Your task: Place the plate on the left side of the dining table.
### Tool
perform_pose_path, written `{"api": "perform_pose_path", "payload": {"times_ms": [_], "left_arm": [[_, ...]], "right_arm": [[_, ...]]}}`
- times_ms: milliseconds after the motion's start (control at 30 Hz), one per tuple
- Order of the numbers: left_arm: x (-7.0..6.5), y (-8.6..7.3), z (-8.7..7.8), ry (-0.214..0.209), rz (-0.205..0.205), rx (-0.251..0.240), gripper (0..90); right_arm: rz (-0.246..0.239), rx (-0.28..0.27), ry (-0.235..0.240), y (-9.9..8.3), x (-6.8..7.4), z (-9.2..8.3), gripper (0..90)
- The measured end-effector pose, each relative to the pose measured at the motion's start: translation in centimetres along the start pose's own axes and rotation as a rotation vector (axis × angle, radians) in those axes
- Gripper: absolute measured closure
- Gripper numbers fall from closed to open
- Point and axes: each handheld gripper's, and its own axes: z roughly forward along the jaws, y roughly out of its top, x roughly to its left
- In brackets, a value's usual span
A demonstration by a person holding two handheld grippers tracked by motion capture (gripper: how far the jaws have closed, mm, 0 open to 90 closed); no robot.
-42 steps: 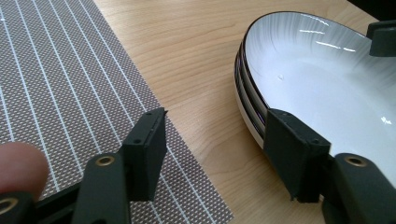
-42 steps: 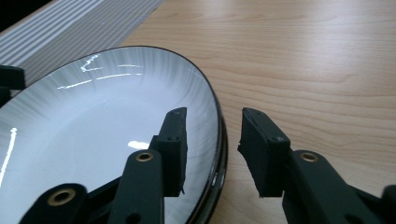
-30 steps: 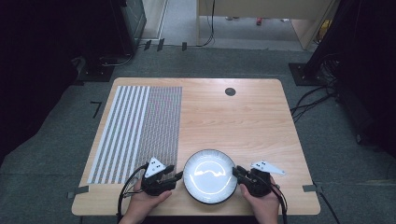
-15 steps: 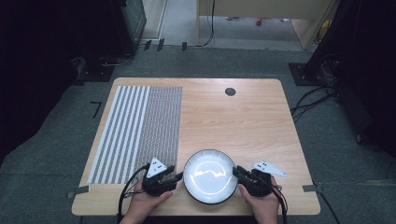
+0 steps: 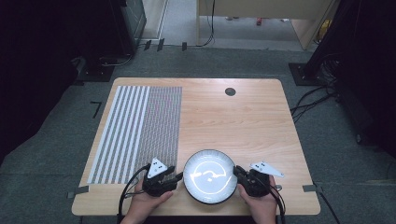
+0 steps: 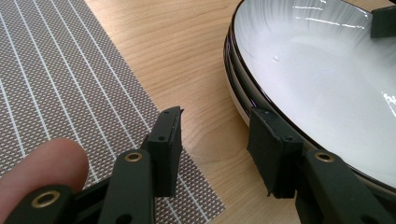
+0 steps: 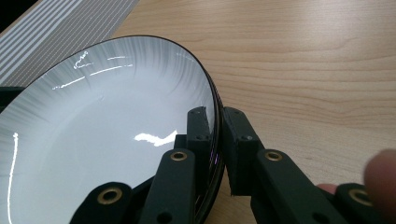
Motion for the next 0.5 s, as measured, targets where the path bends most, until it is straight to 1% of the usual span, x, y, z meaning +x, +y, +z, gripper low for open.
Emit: {"api": "perform_pose_path", "payload": {"times_ms": [100, 133, 267, 300, 333, 433, 500], "left_arm": [[0.03, 0.01, -0.01, 0.001, -0.002, -0.001, 54.0], [0.06, 0.01, -0.01, -0.001, -0.004, -0.002, 53.4], [0.07, 0.01, -0.01, -0.001, -0.003, -0.002, 52.8], [0.07, 0.01, -0.01, 0.003, -0.001, -0.001, 52.5], [0.09, -0.01, 0.02, -0.002, -0.004, 0.000, 52.1], [0.05, -0.01, 0.01, 0.002, 0.001, 0.000, 52.1], [0.06, -0.01, 0.01, 0.003, 0.000, 0.001, 52.0]], "right_arm": [[0.007, -0.005, -0.005, 0.04, 0.05, -0.01, 83.2], [0.014, -0.014, -0.008, 0.11, 0.05, -0.10, 84.2], [0.013, -0.027, -0.012, 0.18, 0.08, -0.22, 85.4], [0.013, -0.032, -0.013, 0.21, 0.09, -0.28, 88.9], [0.019, -0.049, -0.007, 0.36, 0.09, -0.48, 89.9], [0.004, -0.058, -0.015, 0.40, 0.19, -0.52, 90.0], [0.009, -0.059, -0.009, 0.45, 0.09, -0.53, 90.0]]}}
